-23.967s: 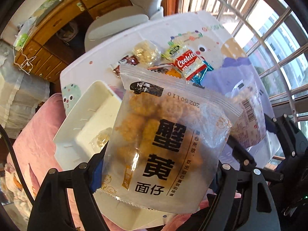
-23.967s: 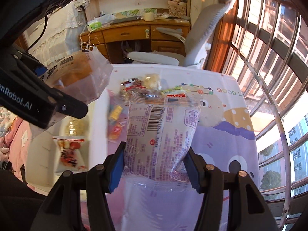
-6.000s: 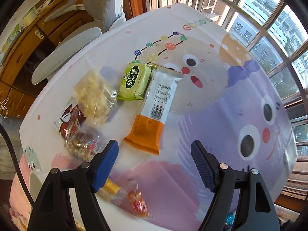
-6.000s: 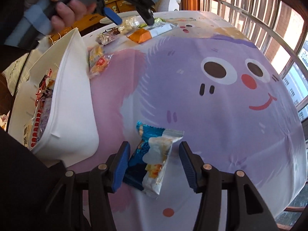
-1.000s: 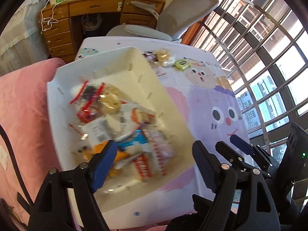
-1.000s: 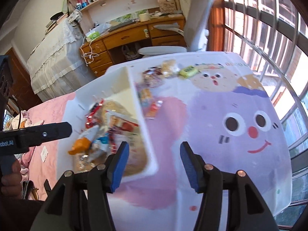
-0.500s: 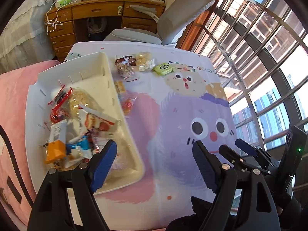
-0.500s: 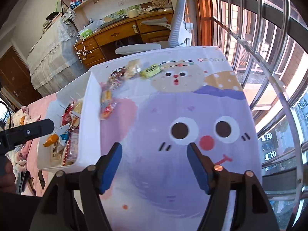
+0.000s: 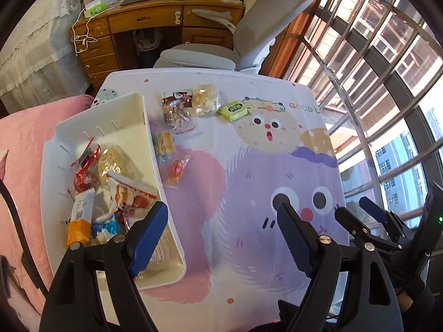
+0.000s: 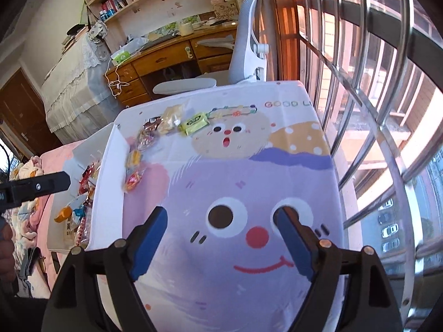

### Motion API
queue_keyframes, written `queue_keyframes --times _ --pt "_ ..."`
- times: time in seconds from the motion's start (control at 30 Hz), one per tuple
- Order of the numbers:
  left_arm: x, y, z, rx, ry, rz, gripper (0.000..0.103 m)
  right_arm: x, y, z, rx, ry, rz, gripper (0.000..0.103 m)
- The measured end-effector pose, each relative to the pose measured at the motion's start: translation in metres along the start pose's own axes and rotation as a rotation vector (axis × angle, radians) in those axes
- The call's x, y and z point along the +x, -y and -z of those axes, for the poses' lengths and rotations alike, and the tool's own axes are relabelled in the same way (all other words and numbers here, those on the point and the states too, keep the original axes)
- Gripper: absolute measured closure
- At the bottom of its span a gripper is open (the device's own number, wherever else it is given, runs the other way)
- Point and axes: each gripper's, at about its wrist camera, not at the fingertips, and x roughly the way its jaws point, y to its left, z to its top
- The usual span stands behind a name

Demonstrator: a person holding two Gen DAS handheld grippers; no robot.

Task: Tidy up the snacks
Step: 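Move both grippers back over the remaining snacks on the tablecloth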

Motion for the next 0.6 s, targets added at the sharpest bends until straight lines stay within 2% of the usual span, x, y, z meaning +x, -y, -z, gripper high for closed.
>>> queue_keyframes --times 0.23,0.6 --pt "0.011 0.004 -0.033 -0.029 -0.018 -0.029 0.023 0.006 0.006 -0.029 -0.069 0.031 0.005 0.016" --pt "0.030 0.003 -0.111 -0.027 -0.006 -0.084 0.023 0.028 0.001 -0.085 -0.146 0.076 -0.005 0.014"
